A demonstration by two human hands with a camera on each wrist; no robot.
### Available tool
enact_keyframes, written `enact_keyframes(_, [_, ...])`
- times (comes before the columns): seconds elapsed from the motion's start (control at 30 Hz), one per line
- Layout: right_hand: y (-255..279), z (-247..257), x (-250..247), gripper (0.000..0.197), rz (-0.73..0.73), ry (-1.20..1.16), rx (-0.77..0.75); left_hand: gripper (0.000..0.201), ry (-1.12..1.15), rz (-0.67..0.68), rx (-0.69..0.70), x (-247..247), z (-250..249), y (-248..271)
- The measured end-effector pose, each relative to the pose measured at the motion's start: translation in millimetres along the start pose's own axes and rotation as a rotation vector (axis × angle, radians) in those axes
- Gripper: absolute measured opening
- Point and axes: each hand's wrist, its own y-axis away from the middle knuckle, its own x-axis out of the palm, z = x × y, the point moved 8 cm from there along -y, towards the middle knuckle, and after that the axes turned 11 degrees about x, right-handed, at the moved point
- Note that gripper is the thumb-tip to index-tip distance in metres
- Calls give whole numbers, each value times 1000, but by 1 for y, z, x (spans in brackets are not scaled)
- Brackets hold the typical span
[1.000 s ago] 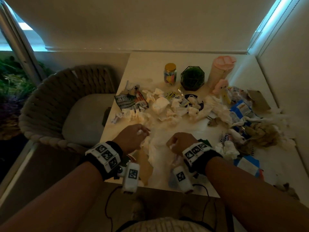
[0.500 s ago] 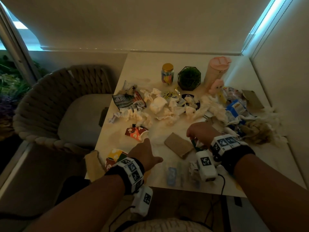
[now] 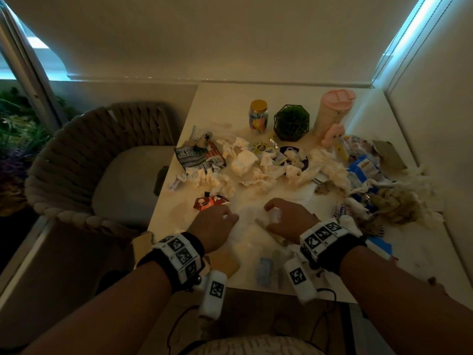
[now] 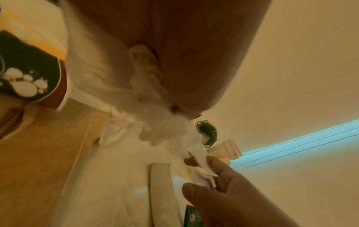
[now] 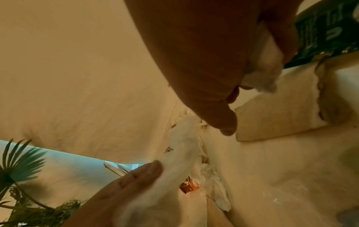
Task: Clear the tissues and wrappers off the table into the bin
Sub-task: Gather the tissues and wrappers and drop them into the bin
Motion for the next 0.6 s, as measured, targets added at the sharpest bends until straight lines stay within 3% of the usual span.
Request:
enact_keyframes(0.13, [-3,7,-3,38,-8,29,-35,42,-21,-105,44,-26,-3,6])
enact_keyframes(0.23, [-1,9,7,39,33,114,-50,38,87,-206,52,-44,2,13])
enact_keyframes(0.33, [6,17,28,48,88,287,-180,26,131,-228,96,-52,0,15])
enact_keyframes(0.4, [9,18,44,59,98,440,-237,26,163,-268,53,-54,6,15])
enact_keyframes(0.47, [8,13,61,68,142,578,-218,22,221,-310,12,-54,13,16])
enact_keyframes(0.6, [7,11,76,65,110,696,-237,16,255,-298,-5,-48,17,21])
